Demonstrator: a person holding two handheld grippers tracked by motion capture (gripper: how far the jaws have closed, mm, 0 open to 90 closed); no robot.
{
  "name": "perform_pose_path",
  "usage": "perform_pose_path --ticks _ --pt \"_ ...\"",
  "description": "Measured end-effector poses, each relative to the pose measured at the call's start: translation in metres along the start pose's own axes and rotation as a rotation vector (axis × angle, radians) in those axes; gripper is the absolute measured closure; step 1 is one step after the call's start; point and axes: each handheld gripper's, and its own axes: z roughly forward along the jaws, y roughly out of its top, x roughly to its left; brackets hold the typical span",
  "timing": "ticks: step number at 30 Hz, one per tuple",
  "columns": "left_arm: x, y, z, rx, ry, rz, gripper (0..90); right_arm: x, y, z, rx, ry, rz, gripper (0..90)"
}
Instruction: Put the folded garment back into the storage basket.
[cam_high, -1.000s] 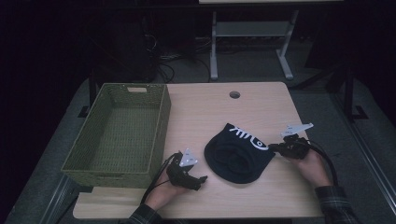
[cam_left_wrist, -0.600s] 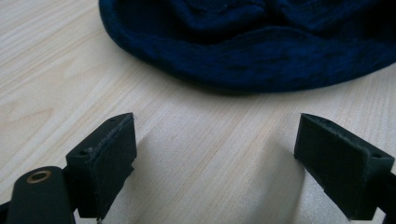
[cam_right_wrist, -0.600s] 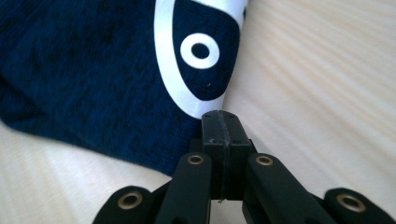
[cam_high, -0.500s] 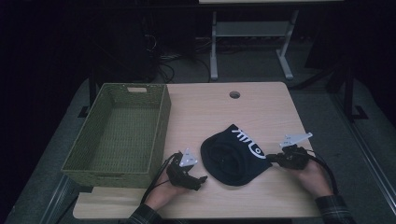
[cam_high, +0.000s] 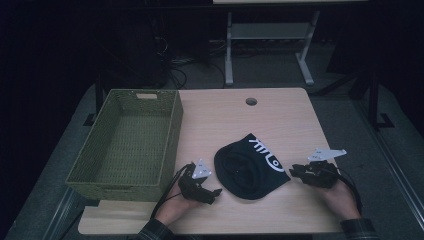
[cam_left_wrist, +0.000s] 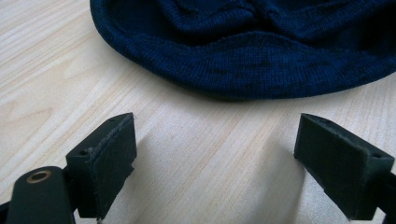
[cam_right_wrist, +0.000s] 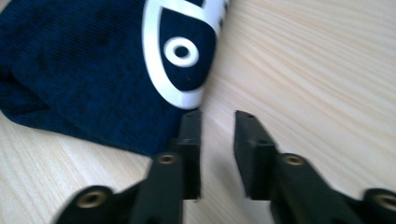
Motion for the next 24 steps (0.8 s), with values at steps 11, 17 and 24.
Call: perform_pose_path --ticks 11,17,24 --pt "0.000 -0.001 0.000 -0.002 -0.002 0.001 12.0 -0.003 -0.025 -0.011 -0.014 -0.093 0.058 37.0" --pt "0.000 0.000 0.000 -0.002 -0.002 0.002 11.9 -0.001 -0.036 -0.011 0.002 -0.121 0.060 17.1" --pt "0.000 0.004 -0.001 0.036 -0.007 0.008 12.0 -0.001 -0.042 -0.008 0.009 -0.122 0.064 10.7"
